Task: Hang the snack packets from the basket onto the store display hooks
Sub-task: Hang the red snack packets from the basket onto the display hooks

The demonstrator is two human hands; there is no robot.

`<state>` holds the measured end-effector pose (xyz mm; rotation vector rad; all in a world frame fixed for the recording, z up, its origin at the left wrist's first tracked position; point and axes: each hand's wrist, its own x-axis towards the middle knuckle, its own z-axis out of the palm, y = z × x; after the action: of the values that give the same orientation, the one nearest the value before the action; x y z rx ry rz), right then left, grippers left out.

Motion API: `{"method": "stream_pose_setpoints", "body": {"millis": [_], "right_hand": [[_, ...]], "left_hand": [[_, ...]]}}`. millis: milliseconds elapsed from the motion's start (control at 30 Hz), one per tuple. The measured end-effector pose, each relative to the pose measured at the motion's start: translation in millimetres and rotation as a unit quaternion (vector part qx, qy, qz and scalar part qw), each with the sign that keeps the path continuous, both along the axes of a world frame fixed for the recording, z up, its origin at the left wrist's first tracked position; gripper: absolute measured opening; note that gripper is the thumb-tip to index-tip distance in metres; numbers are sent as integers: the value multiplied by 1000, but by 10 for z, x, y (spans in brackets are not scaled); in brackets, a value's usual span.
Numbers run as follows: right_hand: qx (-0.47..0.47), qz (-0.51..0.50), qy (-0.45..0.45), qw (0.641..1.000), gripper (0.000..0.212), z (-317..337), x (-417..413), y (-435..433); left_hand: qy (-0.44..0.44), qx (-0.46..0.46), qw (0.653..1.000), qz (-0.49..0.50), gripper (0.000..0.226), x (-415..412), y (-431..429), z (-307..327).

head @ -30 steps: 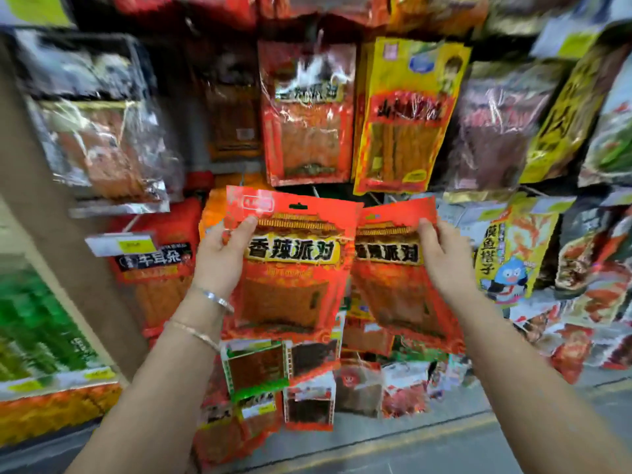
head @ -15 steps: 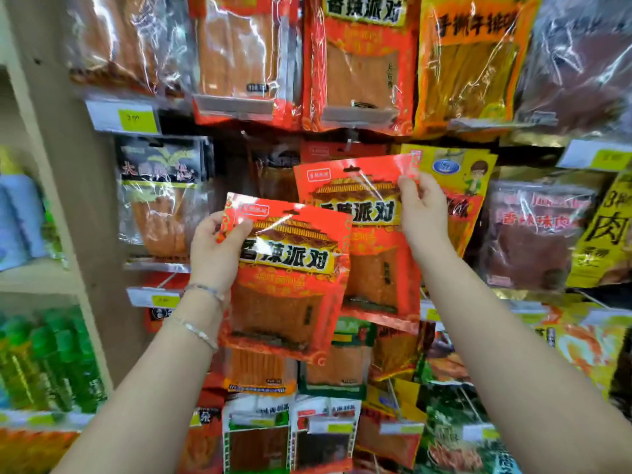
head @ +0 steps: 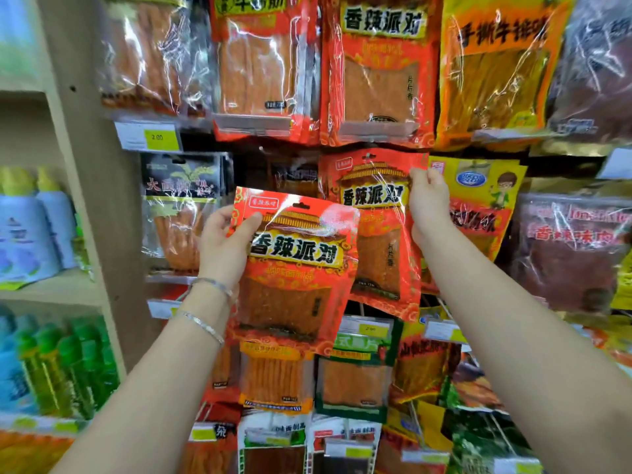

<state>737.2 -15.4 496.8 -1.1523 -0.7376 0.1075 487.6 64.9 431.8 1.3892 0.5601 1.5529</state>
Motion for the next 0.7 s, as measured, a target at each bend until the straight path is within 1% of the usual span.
{"method": "stream_pose_setpoints", "body": {"millis": [67, 133, 200, 233, 267, 300, 367, 433, 467, 500, 567, 600, 633, 700], "right_hand": [[-2, -2, 5, 1000, 22, -7, 34, 58], [-11, -6, -3, 1000, 13, -12, 47, 125], [-54, -49, -42, 996, 31, -2, 69, 189], [-82, -78, -83, 990, 28, 4, 80, 216], [-109, -103, -125, 981, 20, 9, 94, 238], [-133, -122, -161, 970, 18, 12, 96, 246], [-192, -153, -215, 945, 25, 13, 127, 259], [-242, -174, -238, 924, 32, -9, 154, 251], [-248, -166, -238, 924, 34, -28, 164, 251], [-237, -148, -225, 933, 38, -49, 144, 235], [-168, -116, -177, 963, 50, -111, 70, 191], [-134, -100, -153, 974, 55, -147, 42, 175], [-114, -79, -134, 981, 55, -182, -7, 147], [-116, -10, -90, 989, 42, -227, -94, 96]], "left_hand": [[-3, -6, 1000, -5, 11, 38, 18, 9], [2, 0, 1000, -2, 13, 64, 36, 19], [5, 3, 1000, -4, 6, 86, 47, 21], [6, 1, 1000, -8, 6, 95, 50, 17], [9, -1, 1000, -11, 6, 103, 63, 12], [16, -1, 1000, -10, 6, 106, 70, 10], [28, 3, 1000, -4, 5, 111, 85, 14], [27, 0, 1000, 1, 5, 121, 88, 21], [26, -2, 1000, 2, 5, 131, 82, 27], [27, -2, 1000, 2, 6, 141, 72, 35], [24, -3, 1000, -4, 5, 165, 52, 59], [23, -5, 1000, -7, 10, 179, 43, 69], [23, -7, 1000, -11, 17, 196, 30, 72], [17, -8, 1000, -17, 20, 241, 3, 76]]}}
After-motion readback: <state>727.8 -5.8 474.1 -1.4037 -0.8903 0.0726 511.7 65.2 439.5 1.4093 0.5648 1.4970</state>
